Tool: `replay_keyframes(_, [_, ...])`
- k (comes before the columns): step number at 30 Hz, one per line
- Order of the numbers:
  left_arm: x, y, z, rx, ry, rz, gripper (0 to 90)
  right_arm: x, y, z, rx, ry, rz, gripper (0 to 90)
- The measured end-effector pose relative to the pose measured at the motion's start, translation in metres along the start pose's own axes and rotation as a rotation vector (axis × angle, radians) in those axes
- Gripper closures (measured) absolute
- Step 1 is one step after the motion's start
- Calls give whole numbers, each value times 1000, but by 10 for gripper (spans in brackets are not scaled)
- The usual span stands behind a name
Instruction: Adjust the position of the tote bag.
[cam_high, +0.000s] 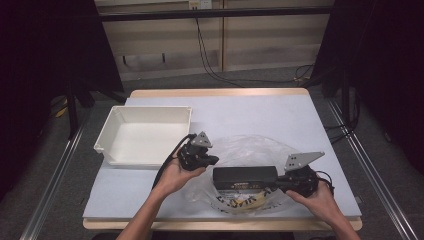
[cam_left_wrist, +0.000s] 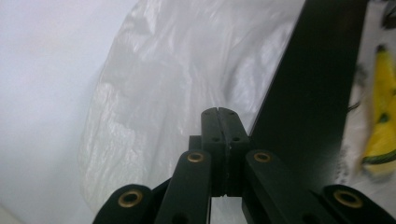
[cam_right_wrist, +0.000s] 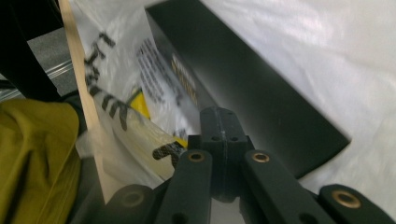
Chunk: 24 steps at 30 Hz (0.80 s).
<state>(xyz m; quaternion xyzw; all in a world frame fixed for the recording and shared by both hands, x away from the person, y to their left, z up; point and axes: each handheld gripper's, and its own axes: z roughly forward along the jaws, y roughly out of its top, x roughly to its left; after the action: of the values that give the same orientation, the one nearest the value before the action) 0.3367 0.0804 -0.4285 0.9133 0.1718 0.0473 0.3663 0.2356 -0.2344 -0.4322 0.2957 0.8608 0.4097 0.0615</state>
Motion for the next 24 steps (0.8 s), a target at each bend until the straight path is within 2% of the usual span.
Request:
replay_keyframes(1, [0,-2,1,-3,-13,-6,900,0,-3,0,6,1,6,900])
replay_keyframes(2, [-1,-4,2,-6,3,-16,900,1,-6,0,7,3,8,900])
replay_keyframes(3, [1,-6,2,18,14,3,900,2,-8,0,12,1,7,900])
replay_keyframes(4, [1,-9,4,12,26,-18,900,5,-11,-2,21,-3,4,900])
replay_keyframes(5, [3,-10,3,34,34,1,900,6,-13,-4,26,-14,4,900])
replay_keyframes(7, [8,-15,4,37,18,-13,900,6,-18,-7,24,-27,17,900])
replay_keyframes(8, [8,-17,6,24,21,-36,900,5,-21,-9,15,-33,27,900])
replay_keyframes(10, [10,-20,9,45,31,-31,900,3,-27,-9,11,-35,39,900])
replay_keyframes(11, [12,-22,9,71,31,-7,900,3,-29,-8,19,-38,39,900])
replay_keyframes(13, [13,-26,13,67,22,-45,900,2,-33,-6,37,-43,43,900])
replay_keyframes(17, [4,-25,16,92,33,-14,900,-1,-40,-6,47,-60,53,900])
replay_keyframes(18, [3,-24,18,84,32,-14,900,-2,-42,-5,52,-56,60,900])
replay_keyframes(19, [4,-24,19,97,34,-10,900,-4,-44,-4,59,-59,63,900])
replay_keyframes(20, [4,-25,22,102,28,-25,900,-5,-46,-2,68,-61,69,900])
replay_keyframes(21, [5,-26,25,114,19,-12,900,-5,-47,-1,78,-67,70,900])
replay_keyframes(23, [3,-30,30,68,24,-58,900,-6,-48,3,92,-75,62,900])
replay_keyframes(24, [4,-30,30,66,17,-66,900,-6,-49,4,95,-78,62,900])
